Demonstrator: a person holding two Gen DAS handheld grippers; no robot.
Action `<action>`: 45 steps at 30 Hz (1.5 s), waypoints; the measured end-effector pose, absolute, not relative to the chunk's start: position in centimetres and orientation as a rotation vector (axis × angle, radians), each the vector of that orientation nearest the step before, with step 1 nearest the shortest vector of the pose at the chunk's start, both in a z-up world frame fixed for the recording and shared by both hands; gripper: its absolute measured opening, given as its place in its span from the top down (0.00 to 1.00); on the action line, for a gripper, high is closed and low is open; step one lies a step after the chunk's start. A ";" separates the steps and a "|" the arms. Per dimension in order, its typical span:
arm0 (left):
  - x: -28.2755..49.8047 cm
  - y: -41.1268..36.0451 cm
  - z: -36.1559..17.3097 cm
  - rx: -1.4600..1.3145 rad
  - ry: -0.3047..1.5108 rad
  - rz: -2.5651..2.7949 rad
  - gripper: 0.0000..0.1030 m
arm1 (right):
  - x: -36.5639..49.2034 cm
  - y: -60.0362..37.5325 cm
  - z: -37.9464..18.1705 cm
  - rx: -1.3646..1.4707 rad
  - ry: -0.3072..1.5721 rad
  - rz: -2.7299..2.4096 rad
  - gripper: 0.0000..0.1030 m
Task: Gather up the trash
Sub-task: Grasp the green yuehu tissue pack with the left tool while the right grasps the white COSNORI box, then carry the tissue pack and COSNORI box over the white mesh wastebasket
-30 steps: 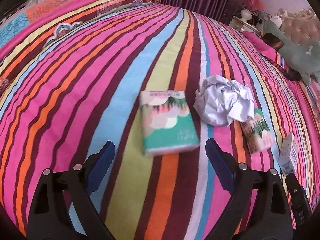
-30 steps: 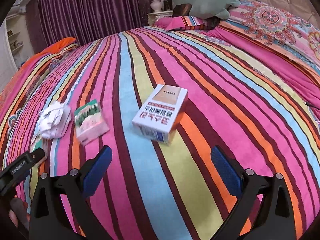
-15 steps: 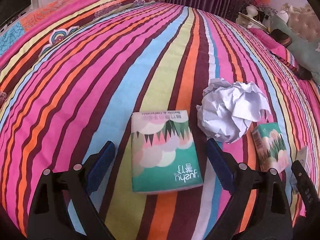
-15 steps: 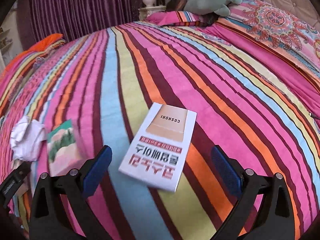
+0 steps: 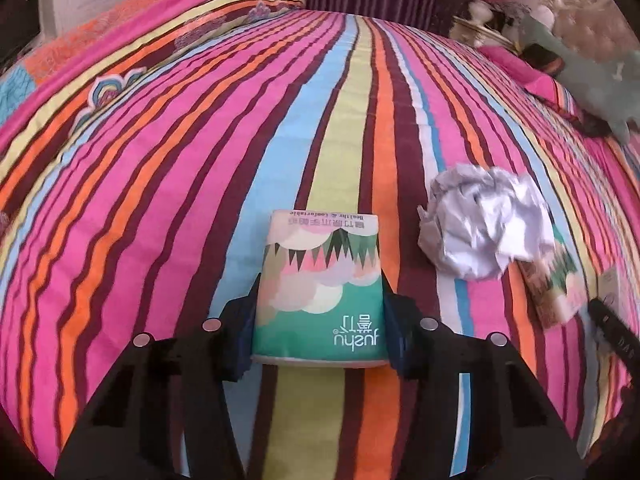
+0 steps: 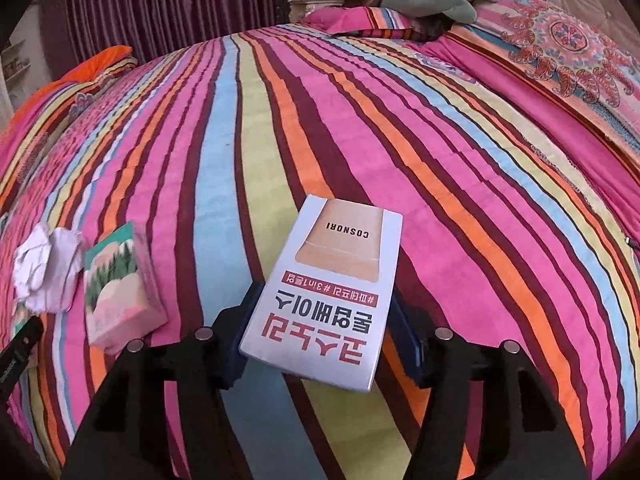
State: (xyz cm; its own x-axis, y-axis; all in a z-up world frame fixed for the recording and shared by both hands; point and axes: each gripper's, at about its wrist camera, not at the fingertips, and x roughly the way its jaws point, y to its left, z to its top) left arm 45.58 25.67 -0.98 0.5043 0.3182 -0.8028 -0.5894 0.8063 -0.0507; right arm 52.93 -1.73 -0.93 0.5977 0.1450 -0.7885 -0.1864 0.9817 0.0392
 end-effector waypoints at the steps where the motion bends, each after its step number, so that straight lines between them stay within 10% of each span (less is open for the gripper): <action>1: 45.5 25.5 -0.9 -0.331 0.886 0.555 0.51 | 52.8 -1.8 -0.8 -0.046 0.908 0.196 0.45; 45: 13.0 7.6 2.9 -0.194 0.857 0.291 0.51 | 22.5 -13.4 4.8 0.090 0.855 0.459 0.45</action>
State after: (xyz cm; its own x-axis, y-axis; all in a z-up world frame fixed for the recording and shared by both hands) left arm 12.96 7.65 2.88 0.6186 0.1742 -0.7661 -0.3286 0.9431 -0.0509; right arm 22.49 -13.35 4.81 0.5650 0.4256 -0.7069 -0.3544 0.8988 0.2579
